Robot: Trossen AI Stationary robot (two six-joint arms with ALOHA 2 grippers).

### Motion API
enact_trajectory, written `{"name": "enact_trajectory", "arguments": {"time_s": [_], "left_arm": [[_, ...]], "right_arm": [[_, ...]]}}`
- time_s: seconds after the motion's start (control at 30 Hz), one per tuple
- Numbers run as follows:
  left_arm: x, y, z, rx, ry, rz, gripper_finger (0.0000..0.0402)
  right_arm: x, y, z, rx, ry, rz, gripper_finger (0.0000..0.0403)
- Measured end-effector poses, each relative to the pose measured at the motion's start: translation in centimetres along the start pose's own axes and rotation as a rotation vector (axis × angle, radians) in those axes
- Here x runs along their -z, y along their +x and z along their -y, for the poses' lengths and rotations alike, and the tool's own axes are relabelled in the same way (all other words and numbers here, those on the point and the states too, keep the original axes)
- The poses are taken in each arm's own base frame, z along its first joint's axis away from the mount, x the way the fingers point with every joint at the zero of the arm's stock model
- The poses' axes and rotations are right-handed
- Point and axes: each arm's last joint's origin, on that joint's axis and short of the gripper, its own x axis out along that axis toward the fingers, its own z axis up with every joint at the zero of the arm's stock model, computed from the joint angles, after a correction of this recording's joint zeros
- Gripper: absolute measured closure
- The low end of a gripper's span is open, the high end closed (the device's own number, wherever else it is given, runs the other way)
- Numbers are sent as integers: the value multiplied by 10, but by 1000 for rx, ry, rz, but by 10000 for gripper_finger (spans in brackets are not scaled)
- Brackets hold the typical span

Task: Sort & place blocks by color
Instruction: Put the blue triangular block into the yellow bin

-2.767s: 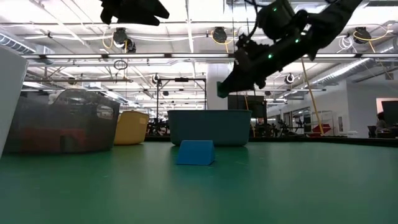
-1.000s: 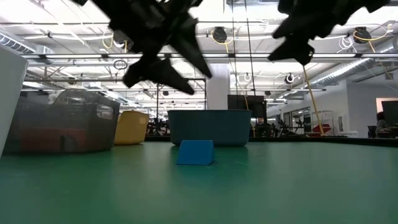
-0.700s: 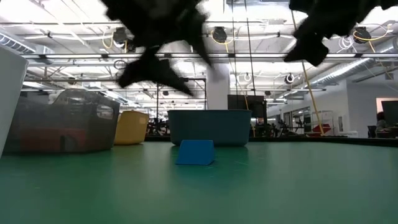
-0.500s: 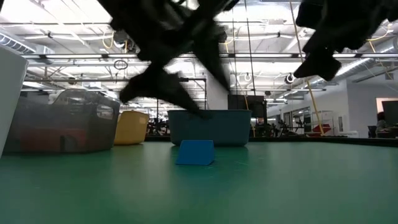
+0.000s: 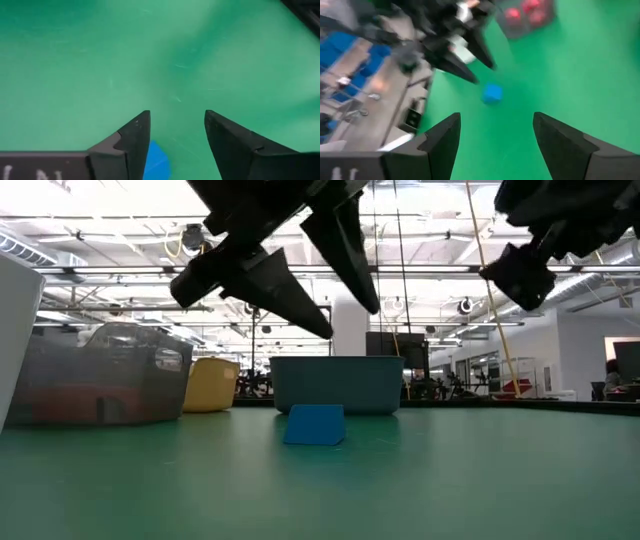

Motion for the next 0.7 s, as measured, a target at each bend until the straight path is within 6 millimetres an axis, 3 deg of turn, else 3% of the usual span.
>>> {"name": "enact_trajectory", "arguments": {"time_s": [0.37, 0.7], "left_arm": [[5, -3, 1, -2, -19, 5, 286], [14, -11, 5, 30, 11, 7, 276]], "right_arm": [[-4, -13, -10, -90, -111, 49, 161], [-4, -14, -9, -88, -136, 49, 161]]}}
